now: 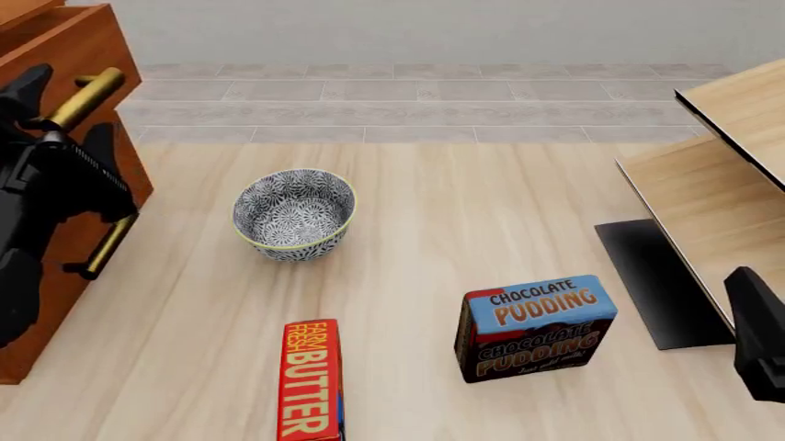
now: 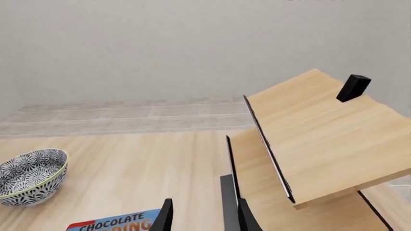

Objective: Close the top drawer of the cabinet.

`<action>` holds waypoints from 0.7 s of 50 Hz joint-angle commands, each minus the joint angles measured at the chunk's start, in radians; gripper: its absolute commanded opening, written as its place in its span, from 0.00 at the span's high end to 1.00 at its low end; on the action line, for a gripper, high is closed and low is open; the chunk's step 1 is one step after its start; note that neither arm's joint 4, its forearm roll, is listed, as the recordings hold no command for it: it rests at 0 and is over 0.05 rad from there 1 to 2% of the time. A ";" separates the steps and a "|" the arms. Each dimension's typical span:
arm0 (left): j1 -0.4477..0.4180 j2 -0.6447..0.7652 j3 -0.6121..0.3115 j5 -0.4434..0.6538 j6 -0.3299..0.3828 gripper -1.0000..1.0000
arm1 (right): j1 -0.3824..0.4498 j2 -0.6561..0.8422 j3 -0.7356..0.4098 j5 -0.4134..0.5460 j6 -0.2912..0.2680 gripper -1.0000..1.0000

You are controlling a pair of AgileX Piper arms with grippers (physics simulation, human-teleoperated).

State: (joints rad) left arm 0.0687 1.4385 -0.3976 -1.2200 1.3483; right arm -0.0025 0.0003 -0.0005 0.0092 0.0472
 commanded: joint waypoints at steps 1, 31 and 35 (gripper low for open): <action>0.028 0.019 -0.015 0.000 -0.001 0.00 | -0.002 0.000 0.000 0.000 -0.008 0.00; 0.052 0.035 -0.026 0.000 -0.009 0.00 | 0.018 0.000 0.000 0.003 -0.019 0.00; 0.060 0.035 -0.024 0.000 -0.015 0.00 | 0.021 0.000 0.000 0.001 -0.020 0.00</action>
State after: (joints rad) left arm 0.1016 1.4631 -0.4200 -1.2200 1.3418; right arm 0.0127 0.0003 -0.0003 0.0126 0.0304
